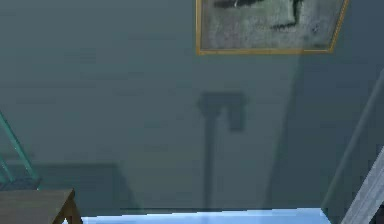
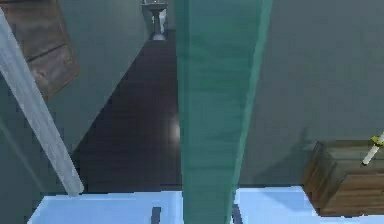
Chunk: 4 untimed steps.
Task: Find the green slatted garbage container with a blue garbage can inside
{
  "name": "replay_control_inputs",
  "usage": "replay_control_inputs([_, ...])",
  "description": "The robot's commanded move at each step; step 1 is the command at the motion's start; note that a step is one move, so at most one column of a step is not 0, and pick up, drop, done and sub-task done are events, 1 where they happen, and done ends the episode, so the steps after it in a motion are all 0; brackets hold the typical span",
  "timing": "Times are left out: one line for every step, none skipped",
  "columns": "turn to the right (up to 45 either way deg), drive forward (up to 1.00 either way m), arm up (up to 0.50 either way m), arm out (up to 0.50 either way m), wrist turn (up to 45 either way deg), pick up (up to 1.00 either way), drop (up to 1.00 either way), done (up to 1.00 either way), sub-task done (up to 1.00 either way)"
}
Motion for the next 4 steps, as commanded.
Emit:
replay_control_inputs([15.0,0.0,0.0,0.0,0.0,0.0,0.0,0.0,0.0])
replay_control_inputs([0.0,0.35,0.0,0.0,0.0,0.0,0.0,0.0,0.0])
replay_control_inputs([45.0,0.0,0.0,0.0,0.0,0.0,0.0,0.0,0.0])
replay_control_inputs([27.0,0.0,0.0,0.0,0.0,0.0,0.0,0.0,0.0])
